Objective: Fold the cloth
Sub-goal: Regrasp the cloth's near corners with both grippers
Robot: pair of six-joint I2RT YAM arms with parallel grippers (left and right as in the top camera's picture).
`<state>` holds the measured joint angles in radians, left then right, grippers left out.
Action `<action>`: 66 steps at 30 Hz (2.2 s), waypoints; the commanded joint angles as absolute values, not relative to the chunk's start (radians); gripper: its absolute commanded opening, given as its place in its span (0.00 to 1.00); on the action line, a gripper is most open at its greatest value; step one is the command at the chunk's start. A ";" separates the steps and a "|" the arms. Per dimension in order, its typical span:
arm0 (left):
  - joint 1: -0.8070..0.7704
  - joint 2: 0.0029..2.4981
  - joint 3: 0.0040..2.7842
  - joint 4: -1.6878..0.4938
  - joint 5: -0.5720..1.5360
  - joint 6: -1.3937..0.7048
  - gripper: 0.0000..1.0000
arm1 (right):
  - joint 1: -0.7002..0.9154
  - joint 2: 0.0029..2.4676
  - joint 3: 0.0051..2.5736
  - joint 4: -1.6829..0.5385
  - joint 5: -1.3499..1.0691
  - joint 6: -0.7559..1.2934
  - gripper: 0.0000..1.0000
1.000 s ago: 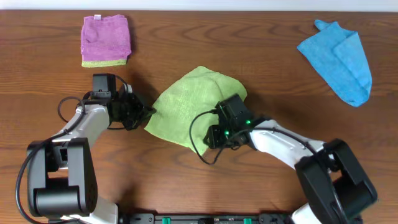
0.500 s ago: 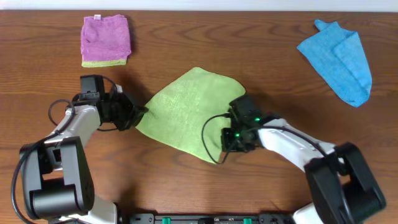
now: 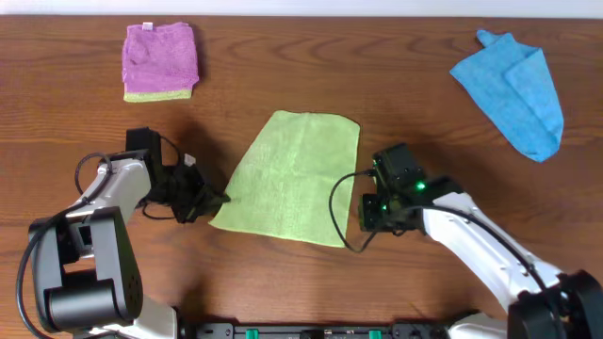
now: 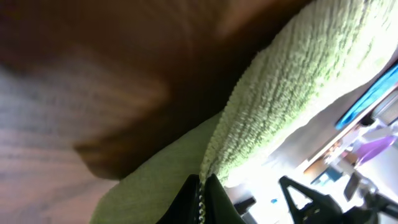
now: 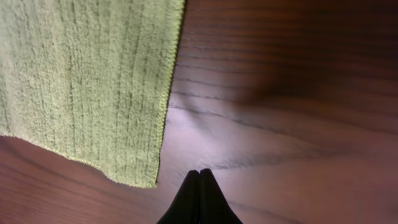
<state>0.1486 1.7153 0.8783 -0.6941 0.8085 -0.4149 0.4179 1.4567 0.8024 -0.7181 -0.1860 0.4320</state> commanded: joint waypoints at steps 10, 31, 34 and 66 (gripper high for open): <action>0.152 1.685 0.888 -0.748 0.749 -0.291 0.06 | 0.441 1.427 0.795 -0.733 -0.265 0.403 0.56; 0.152 1.677 0.888 -0.755 0.752 -0.292 0.06 | 0.452 1.470 0.654 -0.518 -0.322 0.479 0.66; 0.152 1.677 0.888 -0.755 0.752 -0.292 0.06 | 0.453 1.485 0.653 -0.508 -0.323 0.484 0.66; 0.152 1.677 0.888 -0.754 0.810 -0.295 0.06 | 0.522 1.604 0.662 -0.418 -0.327 0.488 0.01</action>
<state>0.1486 1.6924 0.8783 -0.7513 0.7799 -0.3126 0.5377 1.5944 0.6792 -0.3923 -0.3828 0.4973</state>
